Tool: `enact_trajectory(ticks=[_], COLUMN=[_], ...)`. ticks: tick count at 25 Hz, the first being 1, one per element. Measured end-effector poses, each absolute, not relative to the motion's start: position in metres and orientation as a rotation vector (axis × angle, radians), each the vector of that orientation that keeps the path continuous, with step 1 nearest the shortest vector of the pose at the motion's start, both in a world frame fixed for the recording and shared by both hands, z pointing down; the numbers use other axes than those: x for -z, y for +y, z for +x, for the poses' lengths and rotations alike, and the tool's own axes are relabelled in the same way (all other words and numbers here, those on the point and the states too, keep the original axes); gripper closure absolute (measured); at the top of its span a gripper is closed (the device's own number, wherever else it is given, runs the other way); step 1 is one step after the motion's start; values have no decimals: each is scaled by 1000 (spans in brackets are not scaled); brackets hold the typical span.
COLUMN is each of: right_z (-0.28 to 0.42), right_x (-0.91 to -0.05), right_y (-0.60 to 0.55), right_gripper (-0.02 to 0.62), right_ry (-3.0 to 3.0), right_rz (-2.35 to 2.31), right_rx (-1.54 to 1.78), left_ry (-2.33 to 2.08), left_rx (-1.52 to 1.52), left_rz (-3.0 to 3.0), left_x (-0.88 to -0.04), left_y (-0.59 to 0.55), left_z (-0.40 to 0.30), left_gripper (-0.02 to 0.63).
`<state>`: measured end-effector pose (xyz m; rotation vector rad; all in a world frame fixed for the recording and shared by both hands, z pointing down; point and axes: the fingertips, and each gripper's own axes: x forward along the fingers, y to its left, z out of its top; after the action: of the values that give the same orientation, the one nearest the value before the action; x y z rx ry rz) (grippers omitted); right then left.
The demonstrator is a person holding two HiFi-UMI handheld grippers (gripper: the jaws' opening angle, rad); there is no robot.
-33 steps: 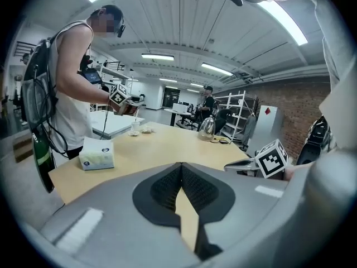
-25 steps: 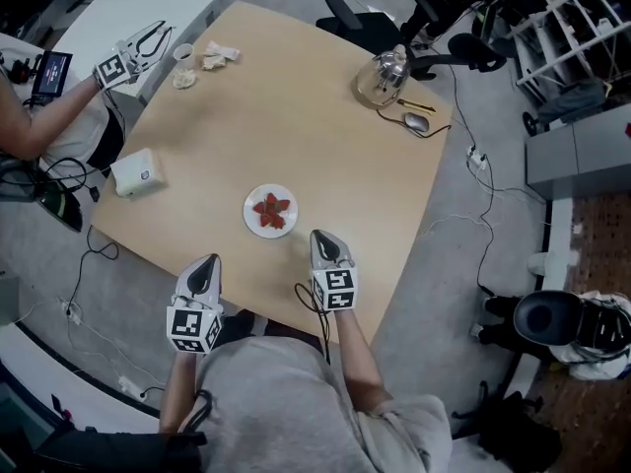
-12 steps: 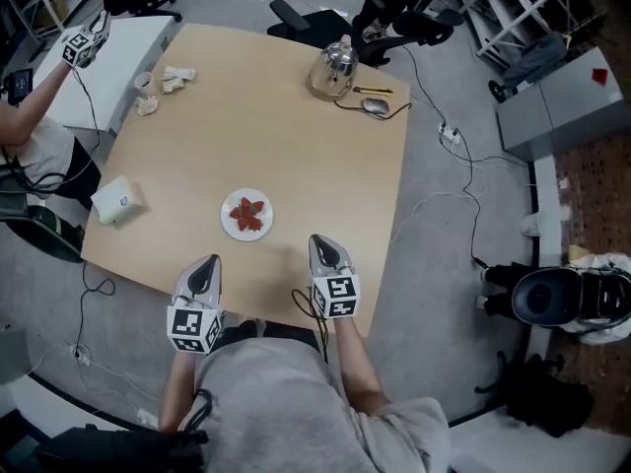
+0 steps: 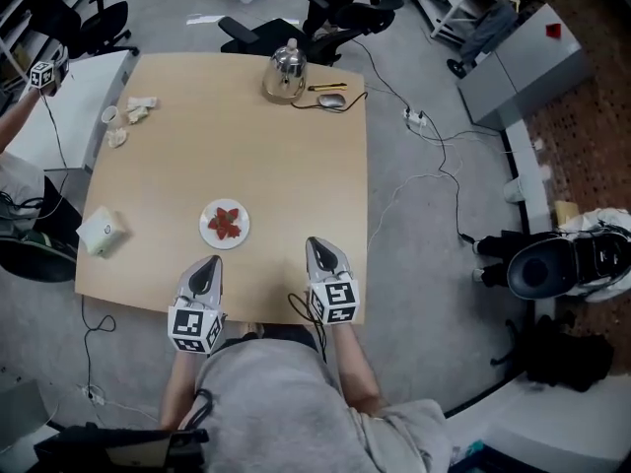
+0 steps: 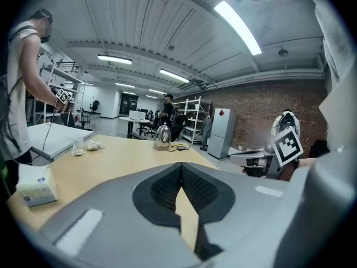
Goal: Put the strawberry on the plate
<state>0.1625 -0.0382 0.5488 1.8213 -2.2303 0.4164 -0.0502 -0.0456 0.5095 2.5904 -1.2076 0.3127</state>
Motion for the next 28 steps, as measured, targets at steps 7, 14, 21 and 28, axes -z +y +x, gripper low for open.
enact_trajectory(ticks=[7,14,21,28], right_z=[176,183,183,175], right_x=[-536,-524,-520,-522], right_y=[-11,13,38,62], right_gripper=[588,588,588,589], right_ry=[-2194,-2156,-2137,-2126], right_rz=[1927,1994,2038,2044], right_rx=[-394,-365,-355,-359], left_ry=[-1135,-1086,-1069,-1076], left_rx=[-294,-281,-275,-267], left_rz=[2663,2715,2747,2775], left_x=[-502,-492,-488,-481], left_y=[-39,-30,-17,-2], left_z=[-34,-25,-28,-36], left_gripper=[586,586,586,586])
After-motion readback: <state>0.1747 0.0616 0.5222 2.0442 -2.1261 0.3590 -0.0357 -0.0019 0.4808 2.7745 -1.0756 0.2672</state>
